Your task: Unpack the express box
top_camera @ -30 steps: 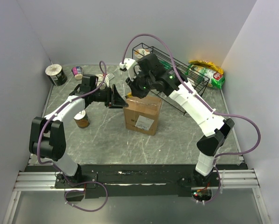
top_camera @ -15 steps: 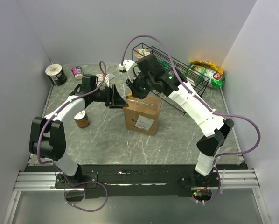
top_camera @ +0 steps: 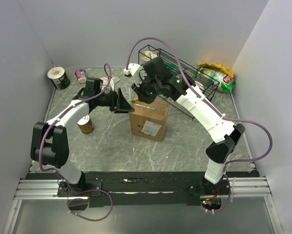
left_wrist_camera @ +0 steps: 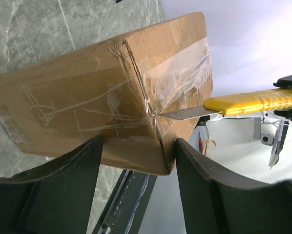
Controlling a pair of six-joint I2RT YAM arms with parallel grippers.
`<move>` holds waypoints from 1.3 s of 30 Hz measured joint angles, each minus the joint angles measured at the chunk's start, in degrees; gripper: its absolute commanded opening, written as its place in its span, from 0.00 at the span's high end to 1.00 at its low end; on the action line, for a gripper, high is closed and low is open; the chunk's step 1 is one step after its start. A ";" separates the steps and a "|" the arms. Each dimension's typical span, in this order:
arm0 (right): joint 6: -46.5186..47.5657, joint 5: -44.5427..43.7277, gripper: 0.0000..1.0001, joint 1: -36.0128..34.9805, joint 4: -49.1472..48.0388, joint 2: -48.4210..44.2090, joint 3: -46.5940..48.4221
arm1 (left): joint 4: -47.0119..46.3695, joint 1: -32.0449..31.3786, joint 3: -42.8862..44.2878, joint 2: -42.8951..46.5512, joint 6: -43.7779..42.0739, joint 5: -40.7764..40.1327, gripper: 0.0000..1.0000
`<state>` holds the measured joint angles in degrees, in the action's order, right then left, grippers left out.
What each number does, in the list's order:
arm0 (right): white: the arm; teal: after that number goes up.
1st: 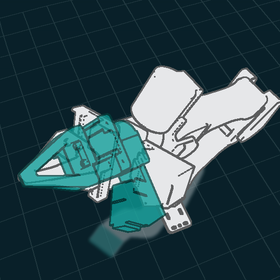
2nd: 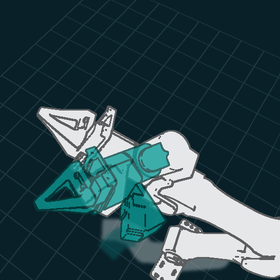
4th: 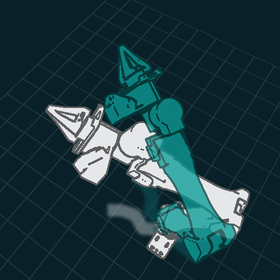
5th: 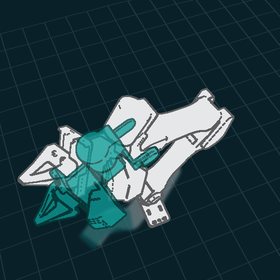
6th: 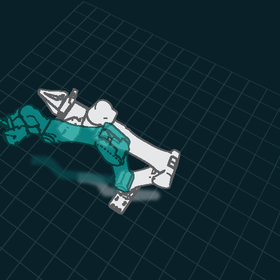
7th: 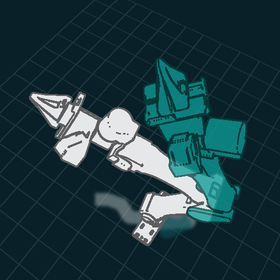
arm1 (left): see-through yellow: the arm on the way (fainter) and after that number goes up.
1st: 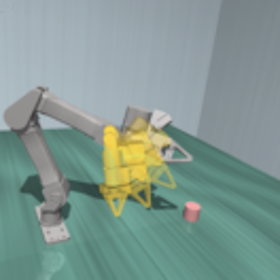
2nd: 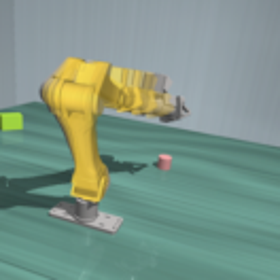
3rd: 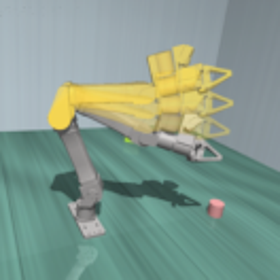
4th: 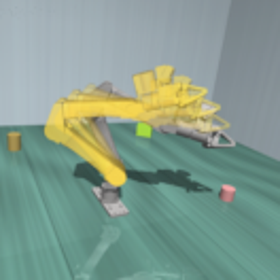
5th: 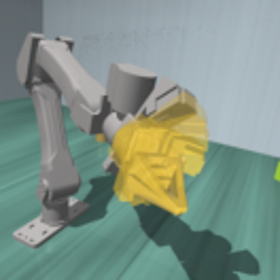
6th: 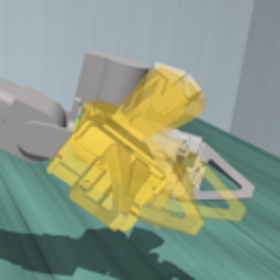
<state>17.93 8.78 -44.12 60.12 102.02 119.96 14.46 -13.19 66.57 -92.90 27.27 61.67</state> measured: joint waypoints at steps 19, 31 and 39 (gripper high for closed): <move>2.58 -0.63 1.00 -0.02 1.25 0.00 0.00 | 0.00 -0.02 0.00 0.00 0.00 -0.04 0.36; 3.58 -1.55 1.00 -0.09 1.29 -1.49 -2.69 | -0.04 -0.02 0.00 -0.04 0.00 -0.04 0.36; 4.13 -1.66 1.00 0.33 1.42 -1.97 -3.78 | -0.24 -0.11 0.00 -0.11 0.04 -0.04 0.36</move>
<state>22.06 7.11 -43.79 61.54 100.05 116.18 14.22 -13.30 66.57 -93.01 27.31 61.63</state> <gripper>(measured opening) 0.229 0.637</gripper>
